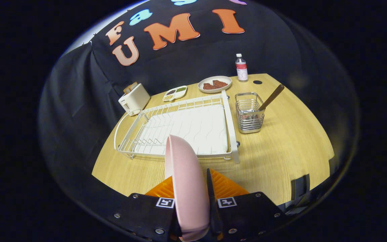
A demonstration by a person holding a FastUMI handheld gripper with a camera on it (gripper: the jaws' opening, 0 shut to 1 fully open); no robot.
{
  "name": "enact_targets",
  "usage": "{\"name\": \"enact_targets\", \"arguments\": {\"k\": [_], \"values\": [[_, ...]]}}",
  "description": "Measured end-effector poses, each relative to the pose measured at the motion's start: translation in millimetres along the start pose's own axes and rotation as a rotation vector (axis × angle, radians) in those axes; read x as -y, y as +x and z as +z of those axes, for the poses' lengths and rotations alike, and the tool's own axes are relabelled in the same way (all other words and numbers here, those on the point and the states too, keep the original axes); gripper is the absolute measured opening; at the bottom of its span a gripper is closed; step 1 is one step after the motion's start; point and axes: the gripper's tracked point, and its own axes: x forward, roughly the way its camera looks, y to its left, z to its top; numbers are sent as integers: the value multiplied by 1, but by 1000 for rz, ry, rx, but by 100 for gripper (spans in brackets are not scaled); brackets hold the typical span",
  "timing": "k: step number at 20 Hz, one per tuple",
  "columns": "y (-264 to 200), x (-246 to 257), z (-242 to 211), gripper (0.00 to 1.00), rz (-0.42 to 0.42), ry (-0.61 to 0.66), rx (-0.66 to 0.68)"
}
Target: Take the plate from the dish rack, then take the spoon from the basket and place it into the plate.
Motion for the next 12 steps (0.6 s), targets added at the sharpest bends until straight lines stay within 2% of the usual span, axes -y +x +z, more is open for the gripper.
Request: {"name": "enact_targets", "arguments": {"k": [6, 12], "values": [[22, 21, -17, 31, -52, 14, 18], [33, 19, -32, 31, 15, 116, 2]]}}
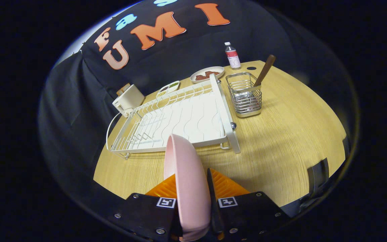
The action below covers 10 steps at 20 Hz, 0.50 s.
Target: Take the plate from the dish rack, then take the spoon from the basket and place it into the plate.
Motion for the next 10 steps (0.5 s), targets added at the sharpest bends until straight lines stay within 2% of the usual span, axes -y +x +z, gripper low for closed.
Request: {"name": "enact_targets", "arguments": {"k": [4, 6, 8, 9, 10], "values": [[7, 7, -14, 33, 23, 92, -14], [11, 13, -19, 35, 4, 103, -15], [14, 21, -22, 43, -27, 91, -9], [16, 21, -22, 50, -25, 98, -7], [19, 22, -21, 52, -30, 103, 0]]}}
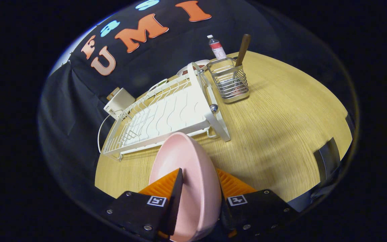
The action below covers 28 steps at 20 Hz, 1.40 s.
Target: Take the plate from the dish rack, then take the spoon from the basket and place it into the plate.
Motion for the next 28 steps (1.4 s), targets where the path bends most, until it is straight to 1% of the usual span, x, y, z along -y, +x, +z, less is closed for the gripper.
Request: {"name": "enact_targets", "arguments": {"k": [2, 3, 6, 7, 10, 14, 16, 21, 23, 28], "values": [[9, 10, 0, 52, -47, -17, 3], [12, 11, 2, 55, -53, -17, 10], [18, 16, 9, 61, -87, -26, 33], [22, 18, 10, 64, -99, -33, 37], [22, 29, 8, 68, -155, -109, 42], [11, 23, 26, 74, -119, -138, 91], [2, 27, 47, 77, -126, -156, 145], [-20, 40, 108, 91, -163, -195, 299], [-28, 45, 132, 93, -167, -186, 350], [-28, 65, 200, 93, -216, -141, 468]]}}
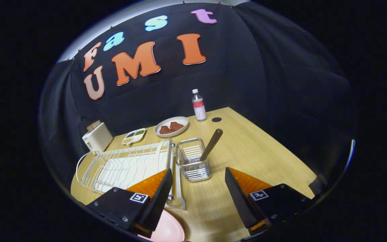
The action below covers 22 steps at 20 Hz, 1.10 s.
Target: Take the plate from the dish rack, then take the spoon from the basket and place it into the plate.
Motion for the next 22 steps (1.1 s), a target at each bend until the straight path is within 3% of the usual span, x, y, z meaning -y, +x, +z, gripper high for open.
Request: {"name": "enact_targets", "arguments": {"k": [6, 12, 17, 20, 22], "values": [[41, 22, 15, 90, -67, -9, 33], [68, 24, 20, 74, -95, -78, 58], [68, 13, 22, 34, -81, -108, 72], [59, -8, 41, 22, -6, -53, 132], [57, -9, 50, 12, -14, -57, 154]]}}
